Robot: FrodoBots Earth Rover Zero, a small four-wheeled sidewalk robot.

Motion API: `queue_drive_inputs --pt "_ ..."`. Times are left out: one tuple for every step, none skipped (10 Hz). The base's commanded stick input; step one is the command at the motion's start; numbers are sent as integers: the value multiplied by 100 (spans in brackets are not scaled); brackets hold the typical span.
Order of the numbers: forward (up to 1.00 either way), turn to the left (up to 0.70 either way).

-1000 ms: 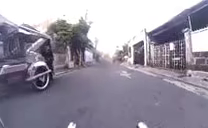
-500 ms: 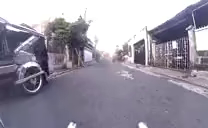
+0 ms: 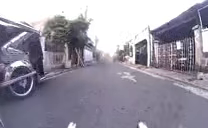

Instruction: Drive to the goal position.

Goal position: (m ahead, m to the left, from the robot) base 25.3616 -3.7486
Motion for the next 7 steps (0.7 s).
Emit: queue_drive_inputs --pt "70 0" --pt "70 0" --pt "70 0" --pt "70 0" --pt "70 0" --pt "70 0" --pt "70 0"
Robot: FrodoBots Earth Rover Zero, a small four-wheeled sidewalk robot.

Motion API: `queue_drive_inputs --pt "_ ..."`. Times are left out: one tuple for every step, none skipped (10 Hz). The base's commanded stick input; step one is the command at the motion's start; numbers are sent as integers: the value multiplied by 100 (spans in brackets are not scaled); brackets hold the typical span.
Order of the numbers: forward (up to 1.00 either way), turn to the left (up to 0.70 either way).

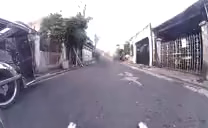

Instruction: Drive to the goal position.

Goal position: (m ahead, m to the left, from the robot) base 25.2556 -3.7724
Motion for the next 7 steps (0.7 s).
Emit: queue_drive_inputs --pt "70 0" --pt "70 0" --pt "70 0" --pt "70 0" --pt "70 0" --pt "70 0" --pt "70 0"
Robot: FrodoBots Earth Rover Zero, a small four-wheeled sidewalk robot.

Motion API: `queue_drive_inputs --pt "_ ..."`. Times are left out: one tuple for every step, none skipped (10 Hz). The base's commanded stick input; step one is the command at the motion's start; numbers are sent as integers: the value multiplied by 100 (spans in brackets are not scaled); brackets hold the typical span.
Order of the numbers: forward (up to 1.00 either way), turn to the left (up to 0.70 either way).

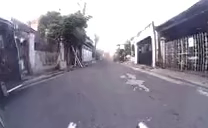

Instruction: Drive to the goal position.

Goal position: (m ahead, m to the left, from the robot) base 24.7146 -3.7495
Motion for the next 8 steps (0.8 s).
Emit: queue_drive_inputs --pt "70 0" --pt "70 2" --pt "70 14" --pt "70 22" --pt "70 0" --pt "70 0" --pt "70 0" --pt "70 0"
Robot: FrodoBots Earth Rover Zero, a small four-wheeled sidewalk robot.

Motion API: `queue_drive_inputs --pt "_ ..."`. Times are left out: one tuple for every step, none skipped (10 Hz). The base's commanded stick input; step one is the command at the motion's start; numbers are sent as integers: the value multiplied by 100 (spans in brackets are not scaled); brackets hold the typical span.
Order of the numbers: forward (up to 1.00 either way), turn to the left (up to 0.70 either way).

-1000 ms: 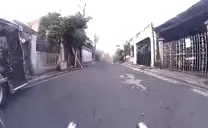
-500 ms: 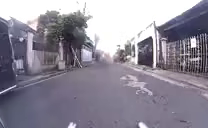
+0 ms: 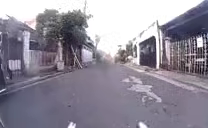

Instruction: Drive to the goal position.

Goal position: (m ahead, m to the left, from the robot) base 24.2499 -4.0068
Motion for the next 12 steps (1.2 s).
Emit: queue_drive_inputs --pt "70 0" --pt "70 0" --pt "70 0" --pt "70 0" --pt "70 0" --pt "70 0" --pt "70 0" --pt "70 0" --pt "70 0" --pt "70 0" --pt "70 0" --pt "70 0"
